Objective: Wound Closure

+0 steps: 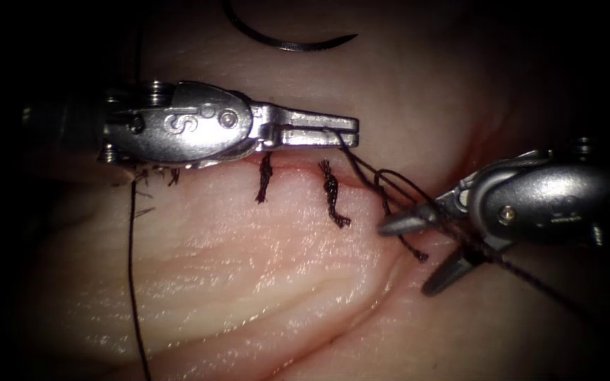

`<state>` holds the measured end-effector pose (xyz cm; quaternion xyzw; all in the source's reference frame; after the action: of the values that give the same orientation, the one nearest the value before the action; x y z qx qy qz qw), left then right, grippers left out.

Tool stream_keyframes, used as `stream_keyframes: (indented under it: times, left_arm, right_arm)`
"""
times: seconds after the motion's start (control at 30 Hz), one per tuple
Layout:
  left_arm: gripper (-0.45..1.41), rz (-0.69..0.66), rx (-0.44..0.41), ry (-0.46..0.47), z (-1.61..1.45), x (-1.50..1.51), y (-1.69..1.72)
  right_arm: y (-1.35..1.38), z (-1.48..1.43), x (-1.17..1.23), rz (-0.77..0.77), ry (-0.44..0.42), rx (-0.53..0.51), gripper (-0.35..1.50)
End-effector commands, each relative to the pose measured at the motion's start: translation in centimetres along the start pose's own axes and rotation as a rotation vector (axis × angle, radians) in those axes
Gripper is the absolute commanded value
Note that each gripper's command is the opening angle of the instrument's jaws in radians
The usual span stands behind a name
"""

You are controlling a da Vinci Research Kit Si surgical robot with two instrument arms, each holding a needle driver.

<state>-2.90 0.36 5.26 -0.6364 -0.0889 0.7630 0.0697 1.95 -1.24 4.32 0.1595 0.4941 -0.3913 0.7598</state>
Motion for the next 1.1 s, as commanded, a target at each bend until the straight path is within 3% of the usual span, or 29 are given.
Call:
stream_keyframes:
  times: [0.03,0.1,0.73,0.83,0.87,1.1]
  left_arm:
    - [-0.45,0.002,0.001,0.001,0.07,-0.03,-0.03]
    - [-0.45,0.002,0.002,0.000,0.08,-0.04,-0.02]
    - [-0.45,-0.001,0.001,-0.001,0.05,-0.03,0.07]
    - [-0.45,-0.001,-0.001,0.000,0.04,-0.02,0.08]
    - [-0.45,-0.001,-0.002,0.000,0.03,-0.02,0.08]
    - [-0.45,-0.001,-0.006,0.001,0.00,-0.02,0.11]
  right_arm:
    - [0.06,0.03,-0.06,-0.001,0.000,-0.003,0.69]
    - [0.07,0.03,-0.08,-0.009,0.000,-0.007,0.44]
    - [0.10,0.05,-0.16,-0.027,-0.003,-0.010,0.37]
    - [0.09,0.05,-0.16,-0.028,-0.004,-0.003,0.02]
    - [0.09,0.05,-0.15,-0.029,-0.003,-0.003,-0.35]
    - [0.10,0.03,-0.09,-0.029,0.019,0.013,-0.35]
